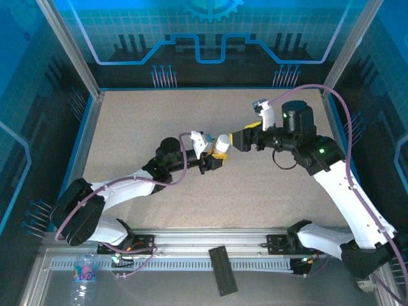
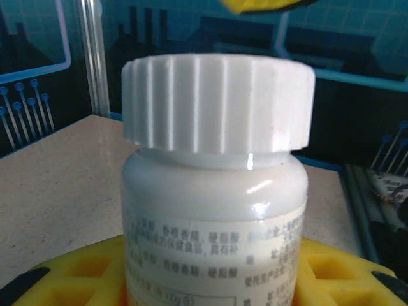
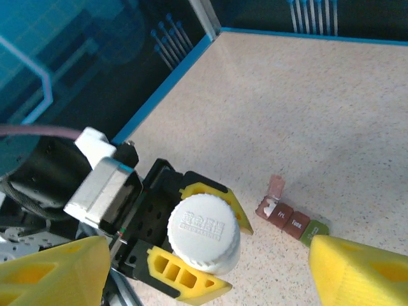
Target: Sort the pills into containers
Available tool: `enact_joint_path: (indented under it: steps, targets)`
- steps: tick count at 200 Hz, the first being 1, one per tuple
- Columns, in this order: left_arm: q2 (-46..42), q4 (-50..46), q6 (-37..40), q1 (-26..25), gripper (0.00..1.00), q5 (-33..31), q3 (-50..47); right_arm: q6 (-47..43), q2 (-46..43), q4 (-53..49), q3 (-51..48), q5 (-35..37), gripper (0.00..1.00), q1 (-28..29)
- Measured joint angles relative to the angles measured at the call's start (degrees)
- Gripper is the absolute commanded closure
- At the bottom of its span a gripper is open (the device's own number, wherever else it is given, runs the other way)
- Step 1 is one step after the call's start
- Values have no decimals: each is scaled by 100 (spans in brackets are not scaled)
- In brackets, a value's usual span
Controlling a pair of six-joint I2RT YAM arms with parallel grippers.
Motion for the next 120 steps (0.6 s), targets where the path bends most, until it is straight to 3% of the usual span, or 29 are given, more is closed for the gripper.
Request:
enact_joint_path:
  steps: [120]
  targets:
    - [0, -7, -291, 4, 100, 518, 151, -494, 726, -260, 282, -243, 27, 297]
